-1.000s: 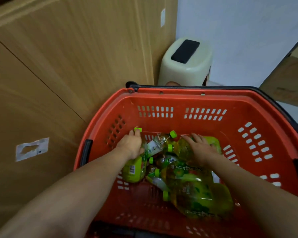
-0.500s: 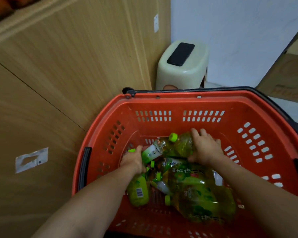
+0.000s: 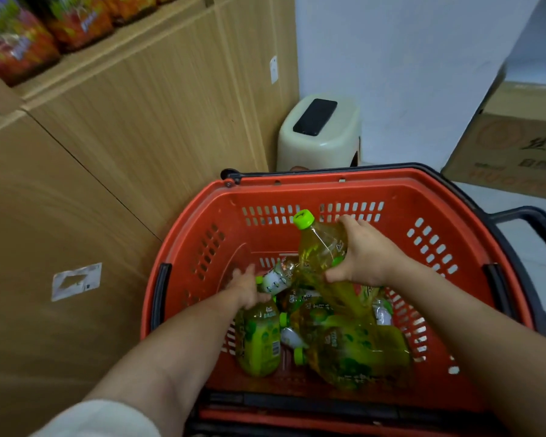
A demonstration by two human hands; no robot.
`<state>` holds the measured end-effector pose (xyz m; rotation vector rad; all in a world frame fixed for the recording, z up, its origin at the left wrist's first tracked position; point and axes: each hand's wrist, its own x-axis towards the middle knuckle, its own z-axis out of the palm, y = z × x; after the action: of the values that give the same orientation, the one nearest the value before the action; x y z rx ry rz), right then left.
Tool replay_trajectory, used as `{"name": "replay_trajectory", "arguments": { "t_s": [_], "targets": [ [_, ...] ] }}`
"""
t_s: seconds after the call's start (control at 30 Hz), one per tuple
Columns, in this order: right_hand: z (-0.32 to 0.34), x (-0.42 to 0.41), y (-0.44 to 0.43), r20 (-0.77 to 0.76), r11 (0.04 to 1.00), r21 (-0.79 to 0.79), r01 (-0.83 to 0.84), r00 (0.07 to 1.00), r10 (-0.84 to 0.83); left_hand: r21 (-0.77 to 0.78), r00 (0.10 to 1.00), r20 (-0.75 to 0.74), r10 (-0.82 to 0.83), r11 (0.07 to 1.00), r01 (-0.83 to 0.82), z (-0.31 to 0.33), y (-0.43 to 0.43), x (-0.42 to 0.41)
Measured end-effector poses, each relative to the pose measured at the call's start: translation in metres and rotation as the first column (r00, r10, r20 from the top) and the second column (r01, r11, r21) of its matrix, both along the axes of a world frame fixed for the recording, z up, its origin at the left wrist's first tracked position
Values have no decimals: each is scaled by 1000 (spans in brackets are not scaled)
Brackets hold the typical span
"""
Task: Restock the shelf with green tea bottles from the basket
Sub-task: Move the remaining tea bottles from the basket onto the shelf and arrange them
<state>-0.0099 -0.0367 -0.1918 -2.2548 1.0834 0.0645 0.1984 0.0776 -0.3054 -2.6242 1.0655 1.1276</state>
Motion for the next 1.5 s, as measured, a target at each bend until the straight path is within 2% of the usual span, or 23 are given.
{"name": "replay_trajectory", "arguments": {
  "t_s": [0.1, 0.2, 0.27, 0.4, 0.5, 0.57, 0.63, 0.7, 0.77, 0.9, 1.0, 1.1, 1.17, 1.23, 1.4, 1.47, 1.5],
  "targets": [
    [-10, -13, 7, 16, 997, 36, 70, 997, -71, -4, 1000, -11, 0, 1000, 0, -5, -5, 7],
    [-25, -19, 12, 20, 983, 96, 154, 987, -157, -75, 997, 62, -36, 996, 40, 4, -11, 13],
    [-32, -18, 13, 44, 970, 128, 205, 976, -212, -72, 976, 150, -158, 983, 170, 15, -14, 10],
    [-23, -8, 13, 111, 961, 159, 226, 963, -245, 56, 845, 238, -478, 876, 480, 39, -3, -15],
    [3, 0, 14, 199, 971, 104, 216, 952, -233, 119, 781, 276, -560, 826, 550, 64, 15, -21],
    [27, 2, 17, 251, 973, 79, 216, 941, -229, 72, 801, 321, -505, 856, 511, 89, 30, -17],
    [54, 1, 22, 301, 975, 46, 215, 928, -219, -61, 841, 382, -383, 897, 437, 123, 47, -12],
    [78, 0, 33, 357, 976, -5, 218, 912, -202, -209, 835, 474, -279, 886, 415, 167, 69, -7],
    [102, 2, 46, 419, 974, -38, 222, 889, -186, -319, 777, 606, -174, 841, 437, 215, 93, -1],
    [149, 20, 78, 526, 986, -67, 154, 845, -96, -470, 583, 804, 118, 726, 502, 318, 133, 4],
    [182, 44, 103, 577, 994, -63, 85, 816, -33, -572, 467, 816, 340, 597, 564, 390, 160, 16],
    [216, 73, 124, 669, 999, -32, 36, 744, -6, -657, 418, 753, 508, 551, 514, 449, 183, 40],
    [237, 93, 138, 730, 1000, -18, -1, 683, 14, -683, 391, 729, 563, 554, 476, 476, 196, 59],
    [255, 114, 150, 767, 999, -29, -22, 641, 37, -662, 346, 748, 567, 594, 457, 492, 206, 79],
    [283, 169, 178, 844, 998, -38, -42, 534, 54, -642, 300, 766, 569, 704, 304, 491, 219, 132],
    [287, 190, 188, 850, 997, -57, -57, 520, 78, -644, 336, 758, 559, 724, 248, 479, 222, 152],
    [289, 200, 192, 854, 996, -69, -59, 512, 90, -663, 383, 731, 565, 722, 200, 477, 224, 159]
  ]
}}
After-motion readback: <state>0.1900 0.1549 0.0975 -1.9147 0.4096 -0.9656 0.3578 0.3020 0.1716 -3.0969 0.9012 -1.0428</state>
